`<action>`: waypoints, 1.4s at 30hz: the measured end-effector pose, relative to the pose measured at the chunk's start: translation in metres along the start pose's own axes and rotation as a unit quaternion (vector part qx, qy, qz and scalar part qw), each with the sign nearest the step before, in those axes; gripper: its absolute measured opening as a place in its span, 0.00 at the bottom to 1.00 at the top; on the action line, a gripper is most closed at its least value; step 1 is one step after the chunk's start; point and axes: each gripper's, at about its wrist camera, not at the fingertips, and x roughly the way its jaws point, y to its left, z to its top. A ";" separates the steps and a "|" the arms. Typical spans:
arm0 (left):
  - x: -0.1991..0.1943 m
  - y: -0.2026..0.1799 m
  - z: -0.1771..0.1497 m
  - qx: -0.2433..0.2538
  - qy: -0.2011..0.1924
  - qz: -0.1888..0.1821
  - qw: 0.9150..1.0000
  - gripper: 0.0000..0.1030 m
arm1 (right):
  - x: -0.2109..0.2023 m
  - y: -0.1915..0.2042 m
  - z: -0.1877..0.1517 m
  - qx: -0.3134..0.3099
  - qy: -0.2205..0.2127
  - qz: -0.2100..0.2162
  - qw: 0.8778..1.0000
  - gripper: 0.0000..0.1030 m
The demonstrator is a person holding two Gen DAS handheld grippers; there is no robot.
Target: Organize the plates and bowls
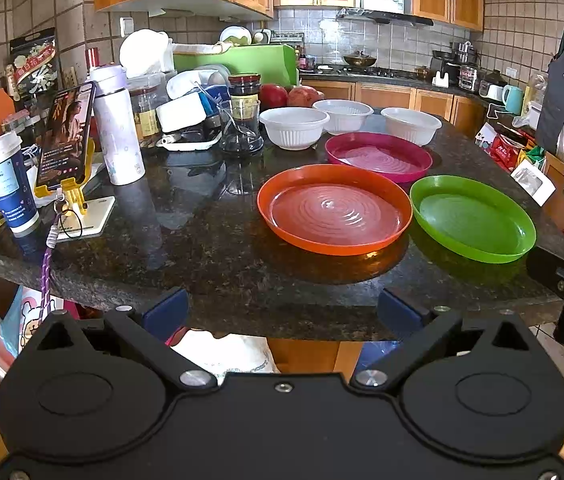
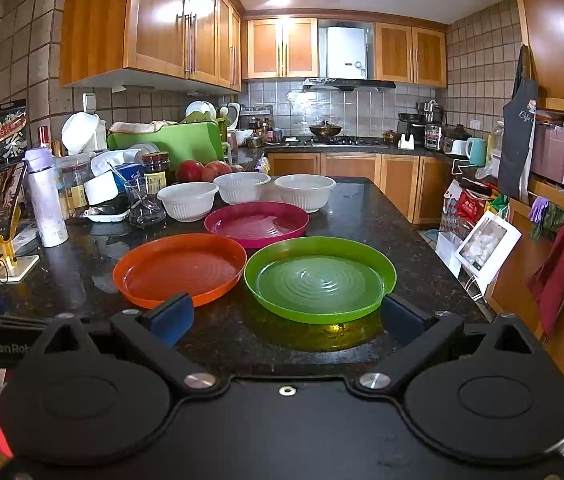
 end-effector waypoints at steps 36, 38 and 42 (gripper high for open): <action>-0.005 0.001 -0.003 0.002 -0.002 -0.003 1.000 0.97 | -0.005 0.006 -0.001 0.000 -0.005 0.003 1.000 1.00; -0.006 0.001 -0.004 0.002 -0.002 -0.003 1.000 0.97 | -0.006 0.005 -0.001 0.000 -0.006 0.003 1.000 1.00; -0.006 0.001 -0.004 0.002 -0.002 -0.003 1.000 0.97 | -0.009 0.006 -0.004 -0.005 -0.011 0.002 1.000 0.98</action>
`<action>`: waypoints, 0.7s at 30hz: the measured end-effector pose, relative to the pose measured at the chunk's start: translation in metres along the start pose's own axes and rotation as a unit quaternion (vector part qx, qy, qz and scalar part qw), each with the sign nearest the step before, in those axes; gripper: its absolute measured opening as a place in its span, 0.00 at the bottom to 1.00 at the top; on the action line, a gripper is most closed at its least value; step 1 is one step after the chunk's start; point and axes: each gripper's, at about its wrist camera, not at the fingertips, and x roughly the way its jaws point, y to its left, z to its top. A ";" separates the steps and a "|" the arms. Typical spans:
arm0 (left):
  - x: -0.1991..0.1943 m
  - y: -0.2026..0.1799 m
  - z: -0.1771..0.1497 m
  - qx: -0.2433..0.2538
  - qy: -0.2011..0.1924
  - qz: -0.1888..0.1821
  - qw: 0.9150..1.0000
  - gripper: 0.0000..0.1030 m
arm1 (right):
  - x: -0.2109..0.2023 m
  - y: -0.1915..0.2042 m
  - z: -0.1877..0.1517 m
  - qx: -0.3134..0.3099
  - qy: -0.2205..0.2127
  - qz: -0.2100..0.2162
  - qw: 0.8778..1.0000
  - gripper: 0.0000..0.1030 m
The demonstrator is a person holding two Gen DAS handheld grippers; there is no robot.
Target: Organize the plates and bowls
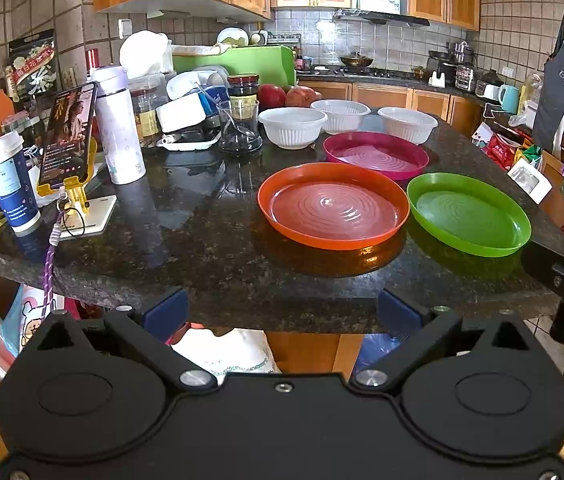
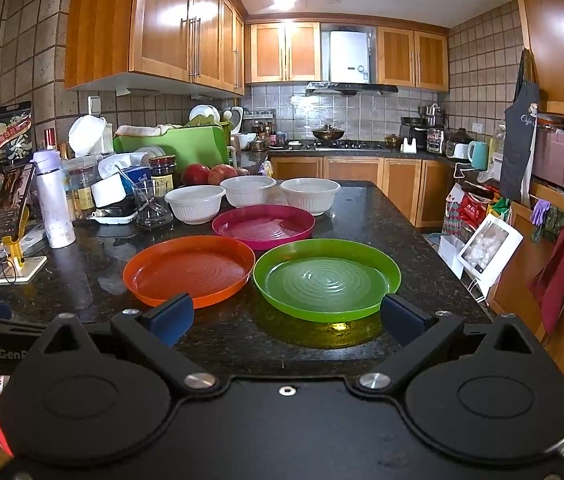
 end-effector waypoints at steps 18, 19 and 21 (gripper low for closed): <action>-0.002 0.010 0.002 -0.007 -0.013 -0.005 1.000 0.97 | 0.004 0.001 -0.004 0.008 -0.022 -0.019 1.000 0.90; -0.002 0.011 0.003 -0.007 -0.015 -0.011 1.000 0.97 | 0.006 0.001 -0.003 0.008 -0.020 -0.021 1.000 0.89; -0.002 0.012 0.006 -0.003 -0.022 -0.015 1.000 0.97 | 0.012 0.002 -0.003 0.007 -0.011 -0.022 1.000 0.87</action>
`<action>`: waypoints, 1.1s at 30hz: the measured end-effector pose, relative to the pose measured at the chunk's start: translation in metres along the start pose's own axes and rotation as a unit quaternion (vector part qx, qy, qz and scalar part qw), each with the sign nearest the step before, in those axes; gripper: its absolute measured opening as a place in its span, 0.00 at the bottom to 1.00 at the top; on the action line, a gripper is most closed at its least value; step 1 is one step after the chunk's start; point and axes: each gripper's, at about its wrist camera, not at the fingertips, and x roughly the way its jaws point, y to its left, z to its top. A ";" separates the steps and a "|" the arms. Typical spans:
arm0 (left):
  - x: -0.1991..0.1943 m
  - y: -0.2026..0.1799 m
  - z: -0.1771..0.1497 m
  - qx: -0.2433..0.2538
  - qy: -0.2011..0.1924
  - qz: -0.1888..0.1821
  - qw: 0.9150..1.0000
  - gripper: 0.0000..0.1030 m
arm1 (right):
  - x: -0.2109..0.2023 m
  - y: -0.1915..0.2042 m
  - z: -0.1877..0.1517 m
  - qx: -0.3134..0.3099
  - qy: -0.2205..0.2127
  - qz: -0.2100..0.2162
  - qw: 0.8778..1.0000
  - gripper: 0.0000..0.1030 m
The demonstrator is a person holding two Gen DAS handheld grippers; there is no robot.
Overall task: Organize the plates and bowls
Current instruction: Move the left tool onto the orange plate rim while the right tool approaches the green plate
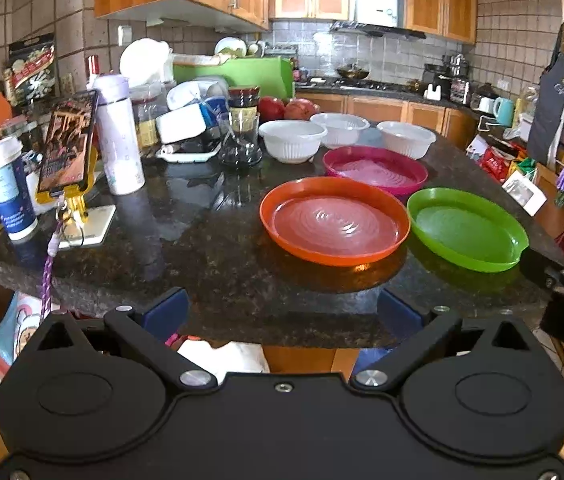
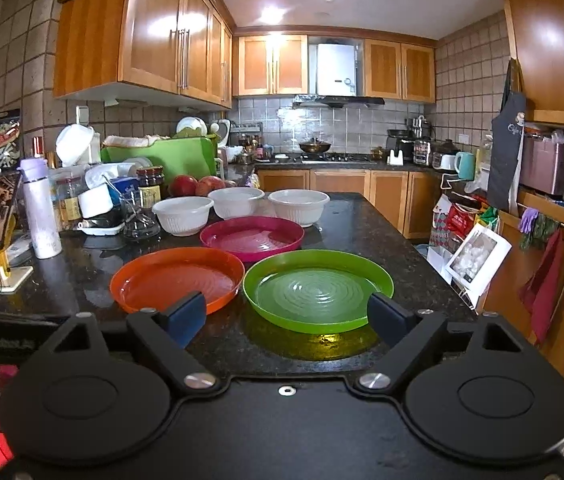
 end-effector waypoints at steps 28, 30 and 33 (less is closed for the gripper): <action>0.130 -0.043 0.099 0.014 0.019 -0.002 1.000 0.93 | 0.188 -0.080 0.091 -0.031 0.047 0.122 0.991 0.80; 0.140 -0.051 0.103 0.015 0.029 -0.006 0.999 0.91 | 0.201 -0.087 0.092 -0.028 0.060 0.126 0.990 0.78; 0.157 -0.056 0.105 0.002 0.058 -0.009 0.998 0.84 | 0.220 -0.098 0.090 -0.019 0.080 0.146 0.986 0.75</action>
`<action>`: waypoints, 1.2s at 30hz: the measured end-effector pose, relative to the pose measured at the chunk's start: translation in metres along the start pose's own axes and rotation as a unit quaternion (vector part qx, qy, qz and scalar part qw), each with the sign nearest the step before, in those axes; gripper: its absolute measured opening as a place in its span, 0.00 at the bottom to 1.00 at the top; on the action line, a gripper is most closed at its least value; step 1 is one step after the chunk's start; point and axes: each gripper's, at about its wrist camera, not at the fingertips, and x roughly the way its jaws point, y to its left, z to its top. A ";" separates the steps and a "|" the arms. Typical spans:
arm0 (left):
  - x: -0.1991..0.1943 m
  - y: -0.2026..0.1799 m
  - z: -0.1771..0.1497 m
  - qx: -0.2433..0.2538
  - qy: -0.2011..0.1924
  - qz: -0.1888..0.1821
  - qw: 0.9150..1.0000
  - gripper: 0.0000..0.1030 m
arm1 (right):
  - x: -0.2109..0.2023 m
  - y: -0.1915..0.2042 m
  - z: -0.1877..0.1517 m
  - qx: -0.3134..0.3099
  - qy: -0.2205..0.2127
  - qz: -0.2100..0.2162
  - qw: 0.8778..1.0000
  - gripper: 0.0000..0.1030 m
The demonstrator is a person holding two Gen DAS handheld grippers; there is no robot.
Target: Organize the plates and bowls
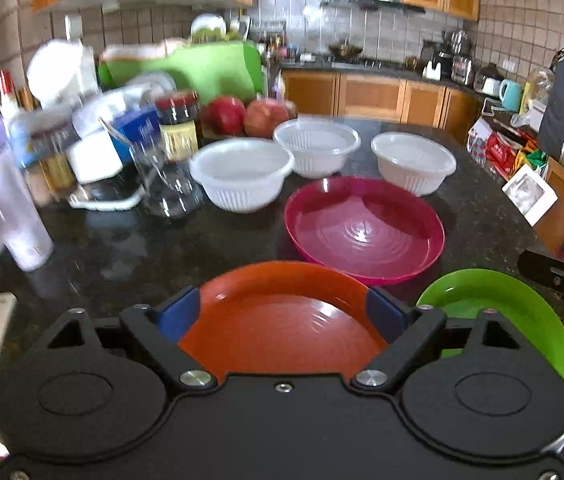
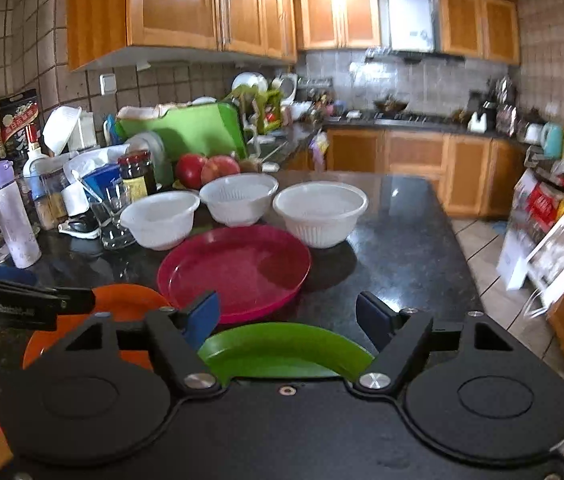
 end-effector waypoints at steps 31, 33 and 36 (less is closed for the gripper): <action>0.012 0.029 -0.011 0.008 0.056 0.033 0.998 0.73 | 0.051 0.065 0.002 -0.030 0.061 0.110 0.992 0.57; 0.012 0.039 -0.012 0.007 0.061 0.033 0.998 0.71 | 0.057 0.073 0.001 -0.031 0.069 0.110 0.991 0.55; 0.012 0.051 -0.015 0.003 0.069 0.032 0.997 0.67 | 0.068 0.083 -0.001 -0.039 0.082 0.095 0.991 0.51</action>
